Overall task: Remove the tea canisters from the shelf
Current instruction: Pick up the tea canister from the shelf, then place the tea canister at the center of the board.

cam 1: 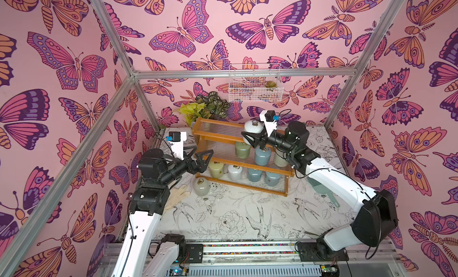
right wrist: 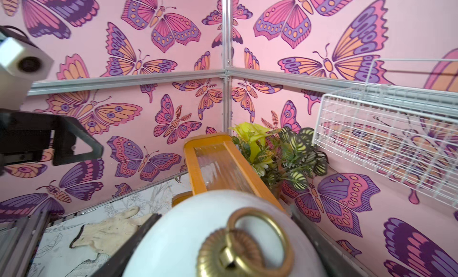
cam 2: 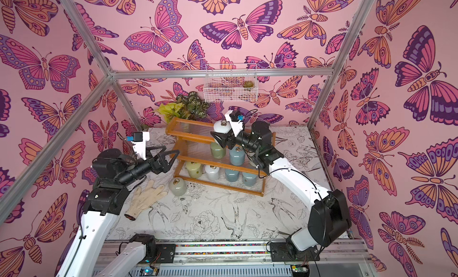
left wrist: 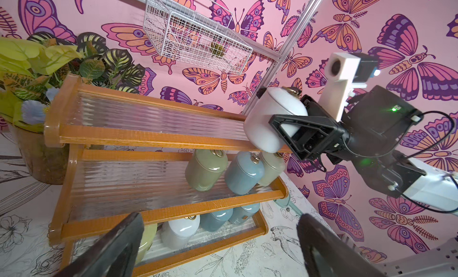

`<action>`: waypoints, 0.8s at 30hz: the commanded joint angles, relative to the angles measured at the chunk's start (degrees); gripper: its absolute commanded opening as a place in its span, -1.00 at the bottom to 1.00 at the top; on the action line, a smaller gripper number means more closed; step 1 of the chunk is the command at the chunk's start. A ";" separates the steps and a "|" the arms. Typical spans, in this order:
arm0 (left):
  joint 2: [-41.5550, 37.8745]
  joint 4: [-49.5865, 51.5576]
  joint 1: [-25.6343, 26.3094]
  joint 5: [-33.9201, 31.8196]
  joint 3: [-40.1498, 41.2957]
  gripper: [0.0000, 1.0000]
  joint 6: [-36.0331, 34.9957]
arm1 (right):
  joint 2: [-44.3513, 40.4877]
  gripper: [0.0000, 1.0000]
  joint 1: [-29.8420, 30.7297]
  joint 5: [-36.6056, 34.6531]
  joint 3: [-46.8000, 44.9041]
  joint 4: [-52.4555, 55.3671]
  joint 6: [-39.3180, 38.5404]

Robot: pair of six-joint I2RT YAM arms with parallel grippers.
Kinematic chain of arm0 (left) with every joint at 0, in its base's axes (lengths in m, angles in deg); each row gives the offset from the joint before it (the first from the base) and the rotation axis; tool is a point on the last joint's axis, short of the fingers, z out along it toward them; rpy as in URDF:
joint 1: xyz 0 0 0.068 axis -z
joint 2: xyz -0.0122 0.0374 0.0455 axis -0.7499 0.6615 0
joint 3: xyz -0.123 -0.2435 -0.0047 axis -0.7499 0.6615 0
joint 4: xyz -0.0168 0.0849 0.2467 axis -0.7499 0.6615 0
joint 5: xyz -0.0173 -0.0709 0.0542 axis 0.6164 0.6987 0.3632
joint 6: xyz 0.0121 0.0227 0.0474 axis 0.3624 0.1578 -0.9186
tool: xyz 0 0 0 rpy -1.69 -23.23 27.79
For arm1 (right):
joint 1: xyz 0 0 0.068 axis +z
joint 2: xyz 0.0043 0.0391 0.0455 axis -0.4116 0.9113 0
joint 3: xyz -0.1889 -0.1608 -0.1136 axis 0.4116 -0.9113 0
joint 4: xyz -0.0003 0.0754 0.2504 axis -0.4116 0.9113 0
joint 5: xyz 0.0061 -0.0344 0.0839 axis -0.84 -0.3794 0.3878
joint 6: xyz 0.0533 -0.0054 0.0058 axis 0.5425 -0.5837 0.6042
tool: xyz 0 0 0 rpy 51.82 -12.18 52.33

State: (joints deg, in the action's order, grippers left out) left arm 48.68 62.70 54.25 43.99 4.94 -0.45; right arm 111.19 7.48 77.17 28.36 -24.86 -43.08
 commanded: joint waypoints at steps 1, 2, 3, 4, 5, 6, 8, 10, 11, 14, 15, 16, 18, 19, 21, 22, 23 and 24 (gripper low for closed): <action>-1.39 1.51 0.21 -2.90 0.33 1.00 -1.09 | -3.51 0.27 2.19 3.92 -0.16 -5.64 -1.21; -1.66 1.73 0.21 -3.71 0.42 1.00 -1.15 | -3.85 0.27 2.82 4.09 -0.48 -5.50 -1.67; -1.94 2.02 0.21 -4.54 0.43 1.00 -1.23 | -4.22 0.27 3.64 4.09 -0.89 -5.33 -2.18; -2.12 2.26 0.21 -5.15 0.35 1.00 -1.46 | -4.60 0.27 4.52 4.20 -1.37 -5.15 -2.80; -2.21 2.66 0.21 -5.68 0.21 1.00 -1.55 | -4.87 0.27 5.43 4.50 -1.80 -5.01 -3.19; -2.24 2.97 0.19 -6.08 0.01 1.00 -1.73 | -5.23 0.28 6.29 4.66 -2.30 -4.96 -3.65; -2.39 3.66 0.13 -6.78 -0.26 1.00 -1.88 | -5.61 0.28 8.55 4.66 -3.48 -4.83 -4.64; -2.52 4.13 0.21 -7.24 -0.45 1.00 -1.93 | -5.81 0.28 11.20 4.52 -4.73 -4.81 -5.97; -2.64 4.25 0.14 -7.33 -0.50 1.00 -1.98 | -5.73 0.29 12.35 4.48 -5.31 -4.93 -6.35; -3.16 4.95 0.15 -7.69 -0.45 1.00 -2.17 | -5.15 0.29 15.60 4.82 -7.57 -6.86 -6.84; -3.34 5.48 0.21 -8.03 -0.52 1.00 -2.30 | -4.82 0.30 16.56 4.44 -8.83 -8.46 -6.76; -3.47 6.15 0.22 -8.36 -0.69 1.00 -2.38 | -4.39 0.30 17.48 4.06 -10.18 -10.30 -6.49; -3.90 7.06 0.21 -9.25 -0.71 1.00 -2.48 | -3.06 0.29 18.67 3.90 -12.43 -15.25 -4.86; -4.19 7.39 0.21 -10.17 -0.67 1.00 -2.38 | -2.18 0.29 19.15 3.87 -14.02 -18.21 -3.90; -4.79 7.70 0.21 -12.57 -0.46 1.00 -1.61 | 0.05 0.29 20.08 2.86 -17.60 -25.59 -2.03; -5.01 7.85 0.19 -13.41 -0.37 1.00 -1.39 | 1.35 0.29 20.31 2.38 -19.31 -29.66 -0.78; -5.23 7.97 0.22 -13.89 -0.28 1.00 -1.28 | 2.60 0.29 20.58 1.68 -20.65 -32.88 0.32; -5.42 8.34 0.21 -14.36 -0.32 1.00 -1.12 | 3.93 0.29 20.92 0.91 -21.75 -35.63 1.21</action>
State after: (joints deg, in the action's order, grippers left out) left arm 44.20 69.54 54.25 32.64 4.94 -1.69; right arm 112.89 27.70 80.14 7.92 -44.24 -45.69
